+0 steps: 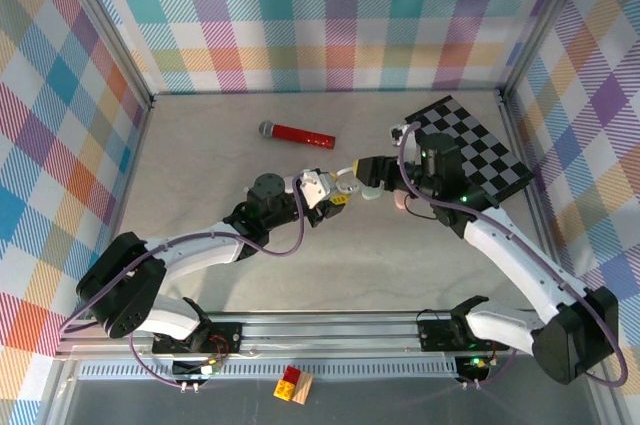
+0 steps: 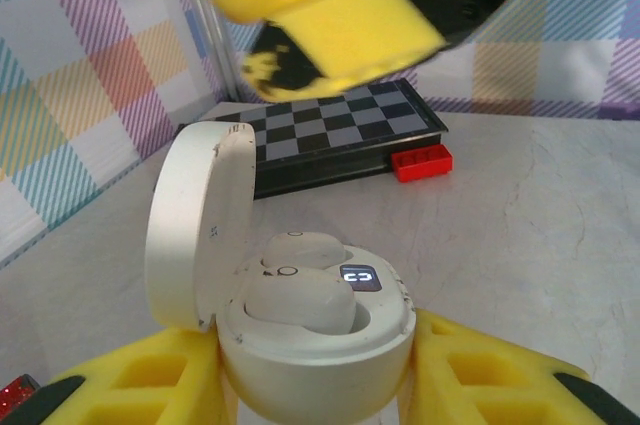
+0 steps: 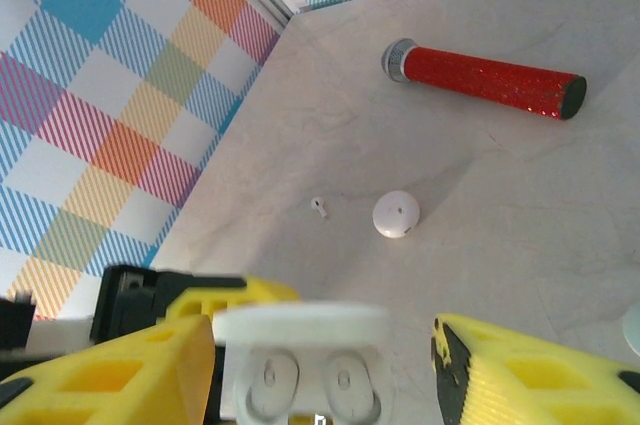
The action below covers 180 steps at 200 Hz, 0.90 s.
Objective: Insert the wireless bluetooth earbuds into the charging case
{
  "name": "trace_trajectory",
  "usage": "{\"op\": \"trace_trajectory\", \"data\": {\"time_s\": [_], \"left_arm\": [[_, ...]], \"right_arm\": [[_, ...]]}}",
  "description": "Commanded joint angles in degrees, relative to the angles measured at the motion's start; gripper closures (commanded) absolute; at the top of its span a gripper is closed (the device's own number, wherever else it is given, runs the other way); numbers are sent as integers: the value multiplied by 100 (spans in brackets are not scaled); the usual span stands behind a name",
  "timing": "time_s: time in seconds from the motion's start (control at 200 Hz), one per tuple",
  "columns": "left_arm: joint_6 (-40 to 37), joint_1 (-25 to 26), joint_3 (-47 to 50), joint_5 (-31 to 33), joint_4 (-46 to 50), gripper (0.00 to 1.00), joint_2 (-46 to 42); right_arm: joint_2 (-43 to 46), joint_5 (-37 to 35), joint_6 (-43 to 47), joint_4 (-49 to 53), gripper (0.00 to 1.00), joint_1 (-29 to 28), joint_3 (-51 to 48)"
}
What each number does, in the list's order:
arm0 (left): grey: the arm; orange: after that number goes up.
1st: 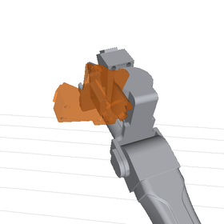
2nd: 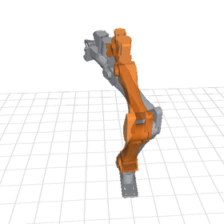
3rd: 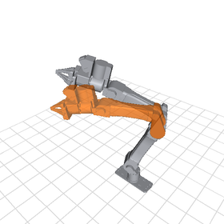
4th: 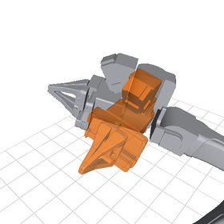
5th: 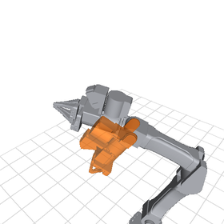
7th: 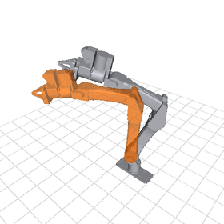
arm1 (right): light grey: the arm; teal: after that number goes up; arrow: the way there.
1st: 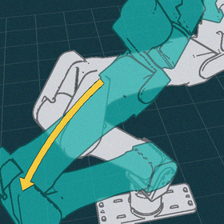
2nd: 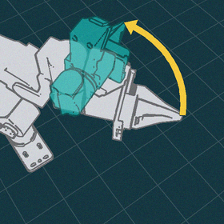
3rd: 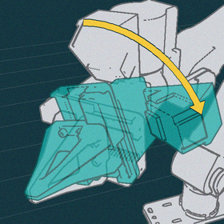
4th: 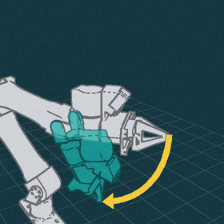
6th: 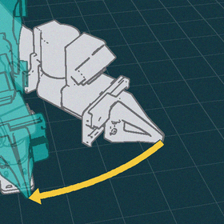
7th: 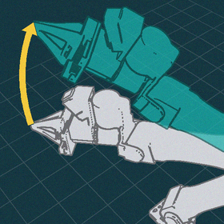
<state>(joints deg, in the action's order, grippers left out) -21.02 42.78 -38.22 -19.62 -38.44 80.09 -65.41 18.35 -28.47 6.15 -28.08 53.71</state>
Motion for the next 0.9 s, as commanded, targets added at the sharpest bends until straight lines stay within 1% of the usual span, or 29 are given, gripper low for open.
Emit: {"op": "trace_trajectory", "data": {"time_s": [0.0,0.185,0.385,0.57,0.755,0.895], "left_arm": [[-184,40,-150,-277,202,61,-183],[-153,40,-234,-306,414,61,-185],[30,45,-300,-254,382,61,-130],[181,44,-353,-222,276,61,-82],[279,45,-340,-165,175,62,-91],[475,45,-300,-210,-88,62,-91]], "right_arm": [[-251,414,-207,-333,41,4,274],[-497,856,-163,-206,41,2,392],[-365,1088,-136,-30,41,4,144],[-102,954,-290,32,41,4,-11],[111,951,-548,-161,42,55,-114],[177,881,-1215,-387,41,313,-341]]}}
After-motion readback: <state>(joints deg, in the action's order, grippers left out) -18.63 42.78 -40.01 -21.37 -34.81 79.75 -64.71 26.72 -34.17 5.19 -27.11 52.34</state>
